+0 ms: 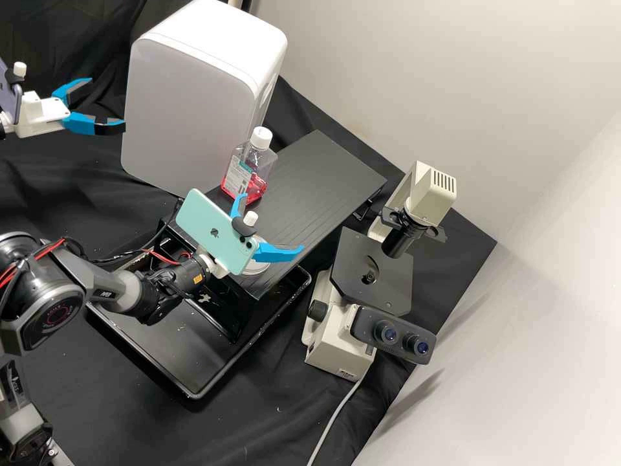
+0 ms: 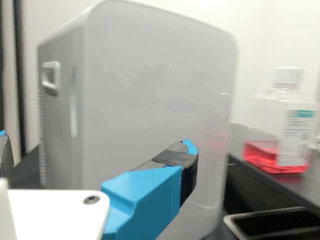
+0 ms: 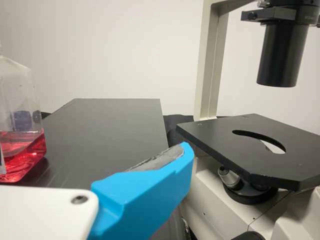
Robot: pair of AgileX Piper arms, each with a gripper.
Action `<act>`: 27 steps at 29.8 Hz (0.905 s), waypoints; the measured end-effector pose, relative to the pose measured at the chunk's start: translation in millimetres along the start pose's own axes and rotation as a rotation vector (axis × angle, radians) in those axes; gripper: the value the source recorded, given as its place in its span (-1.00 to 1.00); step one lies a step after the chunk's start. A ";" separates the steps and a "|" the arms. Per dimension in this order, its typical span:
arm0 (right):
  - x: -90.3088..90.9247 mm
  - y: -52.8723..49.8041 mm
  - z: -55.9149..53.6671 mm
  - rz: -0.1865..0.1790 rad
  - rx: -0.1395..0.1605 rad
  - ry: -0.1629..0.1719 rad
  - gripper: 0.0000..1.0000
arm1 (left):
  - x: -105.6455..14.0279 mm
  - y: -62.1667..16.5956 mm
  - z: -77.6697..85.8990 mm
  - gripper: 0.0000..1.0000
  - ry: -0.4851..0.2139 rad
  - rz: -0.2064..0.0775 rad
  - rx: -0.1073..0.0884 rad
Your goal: Remove the lid from the petri dish
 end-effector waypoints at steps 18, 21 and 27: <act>0.0 0.0 0.0 0.000 0.000 0.000 1.00 | -35.8 -39.7 35.7 1.00 -0.160 -0.202 -0.065; 0.0 0.0 0.0 0.000 0.000 0.000 1.00 | -39.8 -46.1 41.9 1.00 -0.187 -0.232 -0.064; 0.0 0.0 0.0 0.000 0.000 0.000 1.00 | -49.3 -63.7 54.9 1.00 -0.242 -0.309 -0.023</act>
